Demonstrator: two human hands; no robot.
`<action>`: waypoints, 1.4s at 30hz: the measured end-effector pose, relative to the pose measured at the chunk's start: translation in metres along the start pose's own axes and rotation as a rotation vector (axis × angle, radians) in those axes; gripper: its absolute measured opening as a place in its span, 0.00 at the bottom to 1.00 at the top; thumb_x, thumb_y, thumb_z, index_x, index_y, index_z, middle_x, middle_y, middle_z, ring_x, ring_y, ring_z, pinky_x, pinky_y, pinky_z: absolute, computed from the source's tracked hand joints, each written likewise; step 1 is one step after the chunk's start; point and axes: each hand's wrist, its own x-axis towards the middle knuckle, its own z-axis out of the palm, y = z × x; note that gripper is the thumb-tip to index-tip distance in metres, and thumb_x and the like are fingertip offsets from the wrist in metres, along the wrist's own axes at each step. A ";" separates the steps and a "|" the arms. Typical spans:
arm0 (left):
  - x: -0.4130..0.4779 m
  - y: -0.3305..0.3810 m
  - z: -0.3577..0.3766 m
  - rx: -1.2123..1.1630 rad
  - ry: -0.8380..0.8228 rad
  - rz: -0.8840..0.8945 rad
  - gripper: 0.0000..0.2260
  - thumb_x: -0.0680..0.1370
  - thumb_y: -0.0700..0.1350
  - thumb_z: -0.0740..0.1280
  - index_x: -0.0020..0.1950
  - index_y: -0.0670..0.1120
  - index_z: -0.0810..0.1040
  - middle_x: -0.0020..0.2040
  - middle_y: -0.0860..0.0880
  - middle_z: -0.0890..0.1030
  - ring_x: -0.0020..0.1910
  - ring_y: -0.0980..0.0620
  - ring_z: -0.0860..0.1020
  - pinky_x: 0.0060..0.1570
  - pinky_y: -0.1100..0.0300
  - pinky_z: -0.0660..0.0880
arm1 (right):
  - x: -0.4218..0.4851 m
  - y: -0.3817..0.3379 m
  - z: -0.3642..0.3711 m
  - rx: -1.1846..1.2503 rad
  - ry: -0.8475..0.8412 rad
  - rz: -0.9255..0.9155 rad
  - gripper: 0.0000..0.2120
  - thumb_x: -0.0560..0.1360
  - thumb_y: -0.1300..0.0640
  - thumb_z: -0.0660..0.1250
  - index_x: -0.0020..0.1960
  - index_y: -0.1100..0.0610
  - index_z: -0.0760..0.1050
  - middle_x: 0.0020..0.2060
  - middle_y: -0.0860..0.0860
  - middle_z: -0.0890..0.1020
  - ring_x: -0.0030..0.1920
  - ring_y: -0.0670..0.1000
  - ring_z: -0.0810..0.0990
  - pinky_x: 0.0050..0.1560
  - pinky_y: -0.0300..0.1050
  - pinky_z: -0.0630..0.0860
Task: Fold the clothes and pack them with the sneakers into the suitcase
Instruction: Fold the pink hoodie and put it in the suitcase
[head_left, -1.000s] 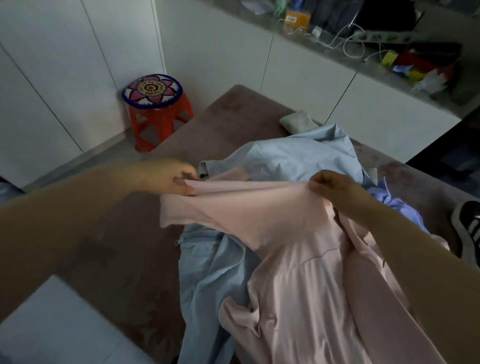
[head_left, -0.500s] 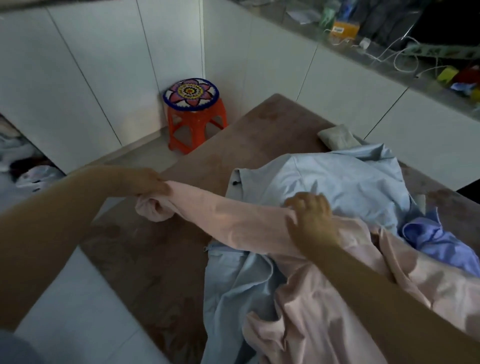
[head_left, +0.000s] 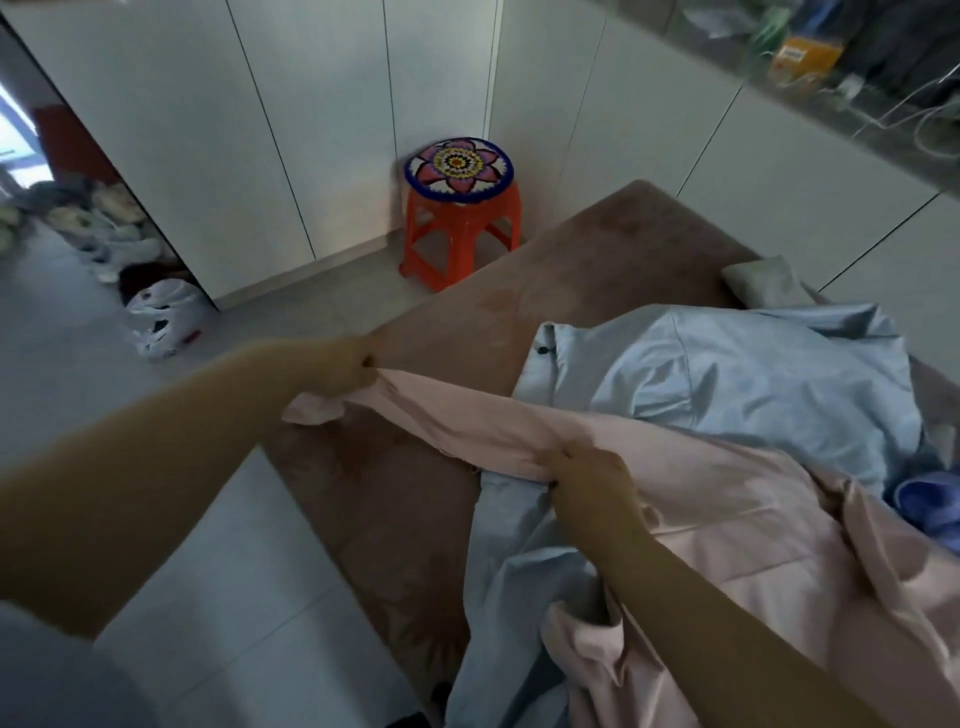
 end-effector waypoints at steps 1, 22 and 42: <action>-0.002 0.005 0.003 -0.036 0.050 -0.011 0.14 0.81 0.43 0.57 0.63 0.38 0.72 0.62 0.39 0.74 0.61 0.41 0.72 0.58 0.53 0.67 | -0.003 0.001 -0.001 0.051 0.060 0.043 0.15 0.56 0.56 0.75 0.42 0.50 0.80 0.35 0.51 0.79 0.31 0.54 0.79 0.33 0.46 0.75; -0.080 -0.071 0.082 -0.148 0.435 0.021 0.23 0.72 0.32 0.63 0.66 0.44 0.71 0.66 0.44 0.70 0.63 0.42 0.70 0.57 0.56 0.66 | -0.005 -0.081 0.026 0.215 -0.279 -0.235 0.25 0.77 0.56 0.56 0.74 0.47 0.60 0.75 0.52 0.54 0.73 0.56 0.54 0.73 0.49 0.51; -0.070 -0.060 0.081 -1.645 0.596 -0.583 0.04 0.76 0.35 0.61 0.43 0.42 0.73 0.37 0.44 0.73 0.34 0.50 0.73 0.34 0.60 0.72 | -0.035 -0.106 0.003 0.476 -0.171 -0.212 0.27 0.77 0.54 0.61 0.74 0.54 0.57 0.74 0.51 0.56 0.73 0.50 0.55 0.71 0.40 0.50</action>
